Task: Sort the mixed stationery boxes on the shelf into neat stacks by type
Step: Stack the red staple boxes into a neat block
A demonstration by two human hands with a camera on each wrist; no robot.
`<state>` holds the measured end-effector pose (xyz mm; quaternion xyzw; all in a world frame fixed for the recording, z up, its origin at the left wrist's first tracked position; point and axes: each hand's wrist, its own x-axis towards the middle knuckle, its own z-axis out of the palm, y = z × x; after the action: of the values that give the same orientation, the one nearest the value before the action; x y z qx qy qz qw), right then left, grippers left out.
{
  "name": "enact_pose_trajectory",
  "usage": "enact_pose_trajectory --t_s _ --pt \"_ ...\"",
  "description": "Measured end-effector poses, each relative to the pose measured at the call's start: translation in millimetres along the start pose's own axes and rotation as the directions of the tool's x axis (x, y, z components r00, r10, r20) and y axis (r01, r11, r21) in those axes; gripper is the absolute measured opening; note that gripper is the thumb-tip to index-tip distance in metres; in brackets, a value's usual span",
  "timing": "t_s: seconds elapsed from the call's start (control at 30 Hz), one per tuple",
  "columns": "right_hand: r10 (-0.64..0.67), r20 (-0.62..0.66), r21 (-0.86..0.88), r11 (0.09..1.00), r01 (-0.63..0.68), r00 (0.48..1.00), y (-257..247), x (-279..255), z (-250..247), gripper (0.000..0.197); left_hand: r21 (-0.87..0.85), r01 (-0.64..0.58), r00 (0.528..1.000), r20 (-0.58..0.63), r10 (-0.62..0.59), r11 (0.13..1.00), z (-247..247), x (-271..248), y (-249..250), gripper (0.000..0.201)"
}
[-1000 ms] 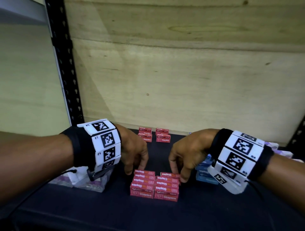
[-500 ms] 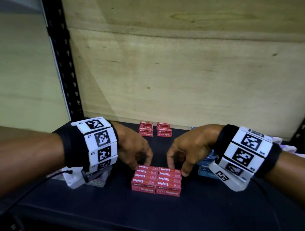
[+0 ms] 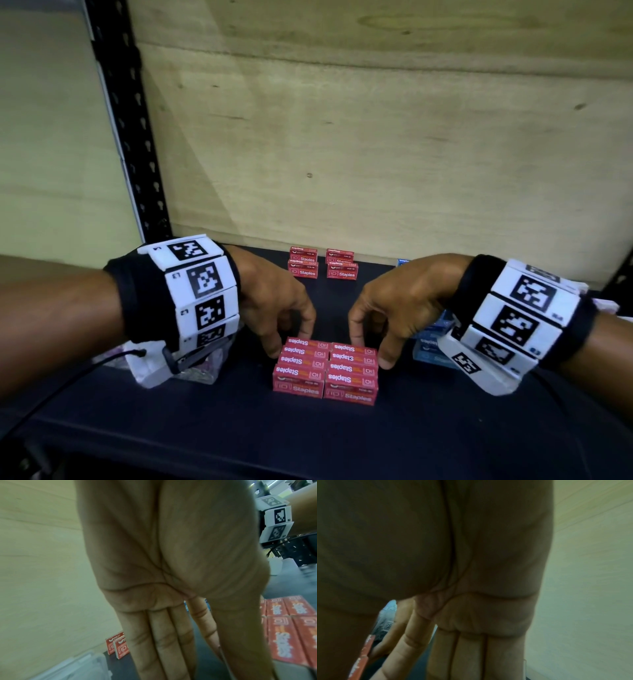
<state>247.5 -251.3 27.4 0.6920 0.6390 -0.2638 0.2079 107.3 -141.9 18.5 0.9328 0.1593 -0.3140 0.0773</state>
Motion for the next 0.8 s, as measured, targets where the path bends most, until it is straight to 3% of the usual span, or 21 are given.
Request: enact_pose_trajectory --t_s 0.5,0.6,0.73,0.8 --pt "0.031 0.014 0.002 1.0 -0.031 0.999 11.7 7.2 -9.4 0.044 -0.067 0.047 0.999 0.007 -0.046 0.997 -6.3 8.9 -10.2 0.048" --pt "0.054 -0.096 0.038 0.998 -0.051 0.994 22.4 17.7 -27.4 0.035 -0.094 0.089 0.995 -0.044 -0.093 0.992 -18.7 16.8 -19.0 0.035" --pt "0.111 -0.269 0.012 0.994 -0.112 0.957 38.3 36.8 -55.4 0.022 -0.083 0.156 0.958 -0.228 -0.171 0.984 -41.7 31.0 -35.5 0.02" --pt "0.138 -0.31 -0.014 0.989 -0.149 0.941 45.0 48.5 -65.5 0.022 -0.064 0.178 0.946 -0.264 -0.189 0.982 -53.3 39.7 -46.4 0.016"
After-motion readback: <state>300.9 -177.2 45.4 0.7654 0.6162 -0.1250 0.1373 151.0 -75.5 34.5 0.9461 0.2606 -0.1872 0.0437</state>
